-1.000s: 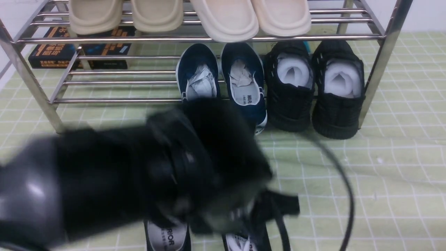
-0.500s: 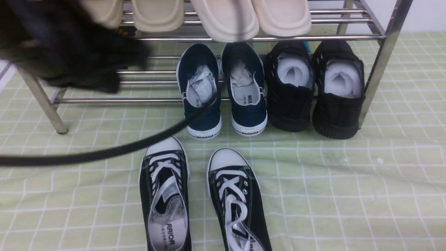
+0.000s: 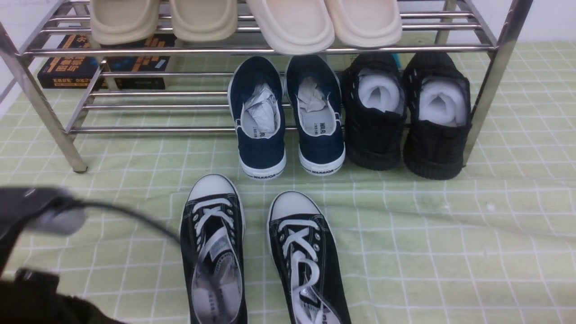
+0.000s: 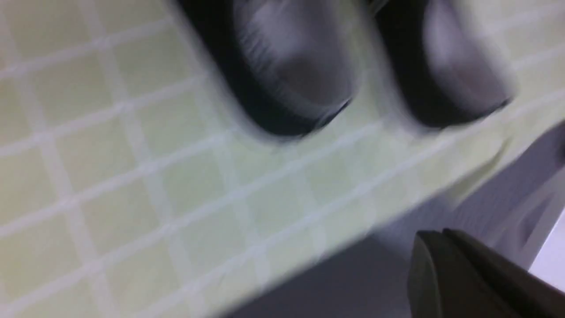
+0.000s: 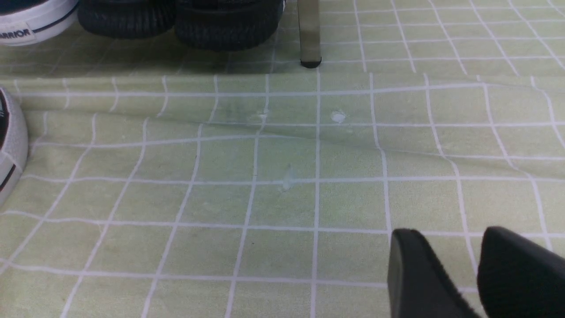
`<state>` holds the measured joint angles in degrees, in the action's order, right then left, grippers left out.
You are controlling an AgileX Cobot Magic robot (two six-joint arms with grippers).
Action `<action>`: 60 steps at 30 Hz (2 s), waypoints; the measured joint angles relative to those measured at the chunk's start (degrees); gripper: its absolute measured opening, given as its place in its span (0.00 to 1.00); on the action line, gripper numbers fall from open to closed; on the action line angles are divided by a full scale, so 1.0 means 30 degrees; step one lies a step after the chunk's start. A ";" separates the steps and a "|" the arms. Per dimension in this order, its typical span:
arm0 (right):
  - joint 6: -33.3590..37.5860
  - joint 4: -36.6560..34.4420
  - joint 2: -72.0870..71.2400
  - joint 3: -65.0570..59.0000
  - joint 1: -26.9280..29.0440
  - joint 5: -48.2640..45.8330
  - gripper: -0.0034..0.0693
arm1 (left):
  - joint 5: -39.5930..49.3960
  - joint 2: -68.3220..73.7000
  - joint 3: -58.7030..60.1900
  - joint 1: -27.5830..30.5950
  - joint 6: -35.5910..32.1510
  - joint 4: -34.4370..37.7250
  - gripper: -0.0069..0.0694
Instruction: Take the shoes off the shelf with your hand from the green coffee tablecloth.
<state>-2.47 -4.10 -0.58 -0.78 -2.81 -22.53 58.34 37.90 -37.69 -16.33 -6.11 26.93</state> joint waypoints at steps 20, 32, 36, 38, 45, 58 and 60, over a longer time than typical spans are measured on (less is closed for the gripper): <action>0.0000 0.0000 0.0000 0.0000 0.0000 0.0000 0.38 | -1.1059 -0.9363 0.4897 0.0000 -0.0412 0.2748 0.12; 0.0000 0.0000 0.0000 0.0000 0.0000 0.0000 0.38 | -1.2589 -0.9510 0.7389 0.0000 0.0714 -0.3138 0.13; 0.0000 0.0000 0.0000 0.0000 0.0000 0.0000 0.38 | -1.3531 -1.0556 0.9406 0.0648 0.3911 -0.7774 0.14; 0.0000 0.0000 0.0000 0.0000 0.0000 0.0000 0.38 | -1.3501 -1.0964 0.9908 0.1372 0.4963 -0.8977 0.14; 0.0000 0.0000 0.0000 0.0000 0.0000 0.0000 0.38 | -1.2156 -1.2721 1.1600 0.5018 0.6616 -1.0783 0.14; 0.0000 0.0000 0.0000 0.0000 0.0000 0.0000 0.38 | -1.1923 -1.2840 1.2827 0.5521 0.6758 -1.1727 0.16; 0.0000 0.0000 0.0000 0.0000 0.0000 0.0000 0.38 | -1.1923 -1.2840 1.2827 0.5521 0.6978 -1.1727 0.16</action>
<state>-2.47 -4.10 -0.58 -0.78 -2.81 -22.53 22.57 -0.62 0.80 0.23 14.83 -8.25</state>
